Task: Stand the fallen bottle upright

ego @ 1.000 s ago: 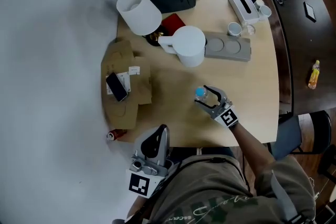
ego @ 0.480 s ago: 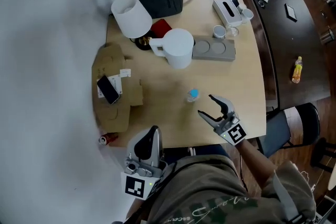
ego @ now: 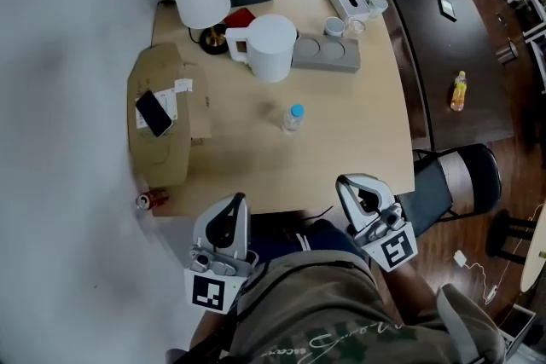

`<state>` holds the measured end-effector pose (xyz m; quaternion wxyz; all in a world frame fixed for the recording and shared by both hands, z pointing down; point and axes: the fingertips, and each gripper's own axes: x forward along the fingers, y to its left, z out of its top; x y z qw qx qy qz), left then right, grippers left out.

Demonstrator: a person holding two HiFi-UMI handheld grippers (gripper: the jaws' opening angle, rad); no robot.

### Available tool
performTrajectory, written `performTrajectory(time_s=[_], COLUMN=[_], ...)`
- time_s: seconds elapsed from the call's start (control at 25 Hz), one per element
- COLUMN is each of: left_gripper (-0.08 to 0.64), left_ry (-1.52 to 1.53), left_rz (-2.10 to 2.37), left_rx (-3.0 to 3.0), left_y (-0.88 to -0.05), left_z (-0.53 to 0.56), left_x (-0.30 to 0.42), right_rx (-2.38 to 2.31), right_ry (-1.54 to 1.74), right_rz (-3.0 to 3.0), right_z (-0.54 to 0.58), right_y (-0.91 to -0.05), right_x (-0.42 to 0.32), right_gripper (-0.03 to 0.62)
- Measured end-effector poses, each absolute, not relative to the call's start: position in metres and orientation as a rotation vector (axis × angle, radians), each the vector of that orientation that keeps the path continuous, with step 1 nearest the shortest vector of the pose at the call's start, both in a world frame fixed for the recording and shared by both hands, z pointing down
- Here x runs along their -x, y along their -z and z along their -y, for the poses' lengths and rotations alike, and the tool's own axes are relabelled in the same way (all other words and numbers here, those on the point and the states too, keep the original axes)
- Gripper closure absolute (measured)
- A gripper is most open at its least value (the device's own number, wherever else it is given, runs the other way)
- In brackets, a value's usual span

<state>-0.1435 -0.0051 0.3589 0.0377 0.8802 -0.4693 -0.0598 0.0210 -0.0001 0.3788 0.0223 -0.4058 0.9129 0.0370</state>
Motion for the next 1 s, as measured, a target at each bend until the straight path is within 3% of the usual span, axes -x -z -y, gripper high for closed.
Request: performTrajectory(time_s=[0.4, 0.6, 1.0], left_gripper=[0.557, 0.557, 0.557], left_ry=[0.172, 0.064, 0.083], left_rz=[1.781, 1.773, 1.705], left_rx=[-2.643, -2.675, -2.73], left_y=[-0.322, -0.301, -0.289], left_z=[-0.129, -0.196, -0.25], left_x=[0.073, 0.053, 0.051], right_rx=[1.302, 1.302, 1.301], right_ry=[-0.457, -0.216, -0.066], right_rz=[-2.966, -2.937, -2.825], right_z=[-0.107, -0.183, -0.231], right_y=[-0.4, -0.387, -0.348], right_x=[-0.113, -0.129, -0.132], right_gripper=[0.588, 0.589, 0.589])
